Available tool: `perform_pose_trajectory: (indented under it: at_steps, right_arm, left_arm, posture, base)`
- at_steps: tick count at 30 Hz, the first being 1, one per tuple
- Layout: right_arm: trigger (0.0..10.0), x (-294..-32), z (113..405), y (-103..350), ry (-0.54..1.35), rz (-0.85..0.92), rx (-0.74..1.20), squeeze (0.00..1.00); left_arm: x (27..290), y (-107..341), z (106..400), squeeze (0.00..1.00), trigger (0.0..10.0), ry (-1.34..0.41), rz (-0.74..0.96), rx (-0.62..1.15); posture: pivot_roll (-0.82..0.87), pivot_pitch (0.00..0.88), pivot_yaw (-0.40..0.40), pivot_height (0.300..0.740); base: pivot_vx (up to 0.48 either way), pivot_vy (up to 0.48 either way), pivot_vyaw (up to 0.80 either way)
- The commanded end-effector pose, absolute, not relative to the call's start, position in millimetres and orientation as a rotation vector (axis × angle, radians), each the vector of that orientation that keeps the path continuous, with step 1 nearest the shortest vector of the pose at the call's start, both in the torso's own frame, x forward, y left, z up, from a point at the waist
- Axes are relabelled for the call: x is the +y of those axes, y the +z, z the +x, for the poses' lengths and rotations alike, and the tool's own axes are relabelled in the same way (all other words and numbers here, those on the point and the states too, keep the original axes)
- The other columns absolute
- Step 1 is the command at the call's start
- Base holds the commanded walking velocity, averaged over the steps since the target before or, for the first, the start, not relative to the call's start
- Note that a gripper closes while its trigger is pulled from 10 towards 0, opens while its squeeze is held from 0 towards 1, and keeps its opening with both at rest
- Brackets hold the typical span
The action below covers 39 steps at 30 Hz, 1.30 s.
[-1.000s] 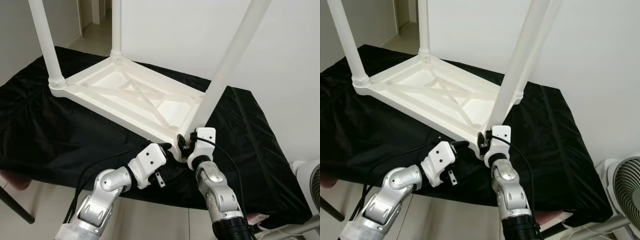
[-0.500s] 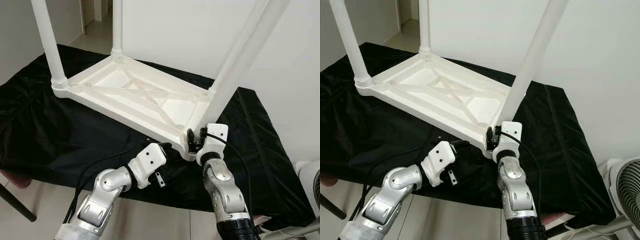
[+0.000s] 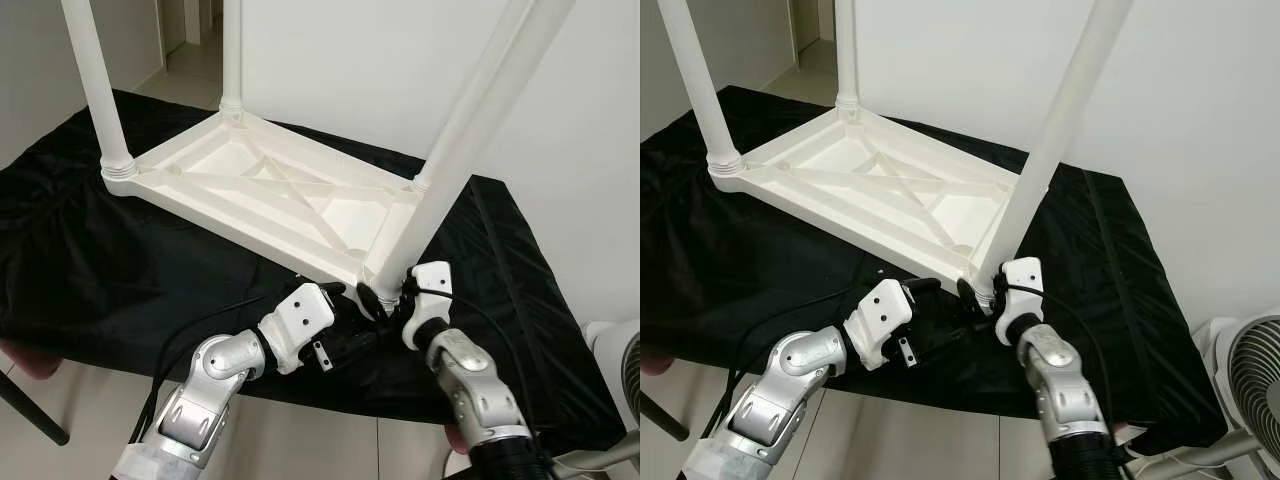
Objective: Building children table
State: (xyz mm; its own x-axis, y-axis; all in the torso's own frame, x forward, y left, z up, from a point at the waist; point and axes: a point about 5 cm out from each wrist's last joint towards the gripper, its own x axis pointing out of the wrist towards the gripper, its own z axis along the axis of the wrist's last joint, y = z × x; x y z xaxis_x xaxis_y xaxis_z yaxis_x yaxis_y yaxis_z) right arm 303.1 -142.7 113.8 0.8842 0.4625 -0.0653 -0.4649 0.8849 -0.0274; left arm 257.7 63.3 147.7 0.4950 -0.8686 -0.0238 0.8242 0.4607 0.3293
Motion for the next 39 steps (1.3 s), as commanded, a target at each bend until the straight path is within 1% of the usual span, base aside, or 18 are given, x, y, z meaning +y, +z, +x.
perform_pose_trajectory:
  at_steps: [1, 2, 5, 15, 16, 17, 18, 19, 26, 30, 31, 33, 34, 36, 37, 39]
  right_arm:
    - [10.0, -145.4, 303.9, 112.7, 0.512, -0.045, 0.058, 0.0]
    - [10.0, -145.4, 303.9, 112.7, 0.512, -0.045, 0.058, 0.0]
    - [10.0, -148.1, 315.9, 118.5, 0.621, -0.088, 0.042, 0.0]
    - [10.0, -144.7, 332.3, 123.9, 0.703, -0.135, 0.024, 0.0]
    - [3.7, -144.7, 334.4, 121.5, 0.724, -0.147, 0.038, 0.0]
    - [0.9, -145.2, 336.0, 119.2, 0.742, -0.158, 0.047, 0.0]
    - [0.9, -145.2, 336.0, 119.2, 0.742, -0.158, 0.047, 0.0]
    - [0.0, -145.8, 337.0, 117.3, 0.752, -0.164, 0.057, 0.0]
    - [0.0, -151.0, 336.3, 112.2, 0.766, -0.191, 0.07, 0.0]
    - [0.0, -152.5, 335.1, 109.6, 0.767, -0.171, 0.073, 0.0]
    - [10.0, -153.3, 335.2, 109.1, 0.755, -0.172, 0.074, 0.0]
    - [10.0, -153.3, 335.2, 109.1, 0.755, -0.172, 0.074, 0.0]
    - [10.0, -155.0, 334.4, 107.2, 0.697, -0.193, 0.081, 0.0]
    - [10.0, -155.0, 334.4, 107.2, 0.697, -0.193, 0.081, 0.0]
    - [10.0, -155.9, 334.0, 106.2, 0.652, -0.216, 0.085, 0.0]
    - [10.0, -152.7, 331.3, 108.4, 0.578, -0.184, 0.069, 0.0]
  left_arm:
    - [61.4, 146.1, 259.9, 0.0, 10.0, -1.004, 0.318, -0.156]
    - [61.4, 146.1, 259.9, 0.0, 10.0, -1.004, 0.318, -0.156]
    - [58.7, 145.6, 259.3, 0.0, 10.0, -1.016, 0.318, -0.157]
    - [57.5, 146.1, 259.4, 0.0, 10.0, -1.022, 0.316, -0.16]
    - [57.5, 146.1, 259.2, 0.0, 10.0, -1.023, 0.317, -0.16]
    - [57.4, 146.0, 259.2, 0.0, 10.0, -1.023, 0.317, -0.16]
    - [57.4, 146.0, 259.2, 0.0, 10.0, -1.023, 0.317, -0.16]
    - [57.3, 145.9, 259.2, 0.0, 10.0, -1.023, 0.317, -0.16]
    - [56.7, 146.1, 259.0, 0.0, 10.0, -1.025, 0.317, -0.162]
    - [56.4, 145.9, 258.5, 0.0, 10.0, -1.025, 0.311, -0.16]
    - [56.2, 145.7, 258.1, 0.0, 10.0, -1.025, 0.311, -0.16]
    - [56.2, 145.7, 258.1, 0.0, 10.0, -1.025, 0.311, -0.16]
    - [55.8, 144.8, 256.8, 0.0, 10.0, -1.026, 0.31, -0.158]
    - [55.8, 144.8, 256.8, 0.0, 10.0, -1.026, 0.31, -0.158]
    - [55.5, 144.6, 256.2, 0.0, 10.0, -1.026, 0.308, -0.157]
    - [54.6, 144.4, 256.1, 0.0, 10.0, -1.025, 0.307, -0.158]
  posture:
    - [0.02, 0.0, -0.168, 0.74]
    - [0.02, 0.0, -0.168, 0.74]
    - [0.02, 0.0, -0.164, 0.74]
    - [0.03, 0.0, -0.16, 0.74]
    - [0.03, 0.0, -0.16, 0.74]
    - [0.03, 0.0, -0.161, 0.74]
    - [0.03, 0.0, -0.161, 0.74]
    - [0.03, 0.0, -0.161, 0.74]
    - [0.03, 0.0, -0.165, 0.74]
    - [0.02, 0.0, -0.165, 0.74]
    - [0.02, 0.0, -0.166, 0.74]
    - [0.02, 0.0, -0.166, 0.74]
    - [0.02, 0.0, -0.174, 0.74]
    - [0.02, 0.0, -0.174, 0.74]
    - [0.02, 0.0, -0.176, 0.74]
    - [0.02, 0.0, -0.178, 0.74]
  base:
    - [0.0, 0.0, 0.0]
    - [0.0, 0.0, 0.0]
    - [0.0, 0.0, 0.0]
    - [0.0, 0.0, 0.0]
    - [0.0, 0.0, 0.0]
    - [0.0, 0.0, 0.0]
    - [0.0, 0.0, 0.0]
    - [0.0, 0.0, 0.0]
    - [0.0, 0.0, 0.0]
    - [0.0, 0.0, 0.0]
    - [0.0, 0.0, 0.0]
    - [0.0, 0.0, 0.0]
    - [0.0, 0.0, 0.0]
    - [0.0, 0.0, 0.0]
    - [0.0, 0.0, 0.0]
    - [0.0, 0.0, 0.0]
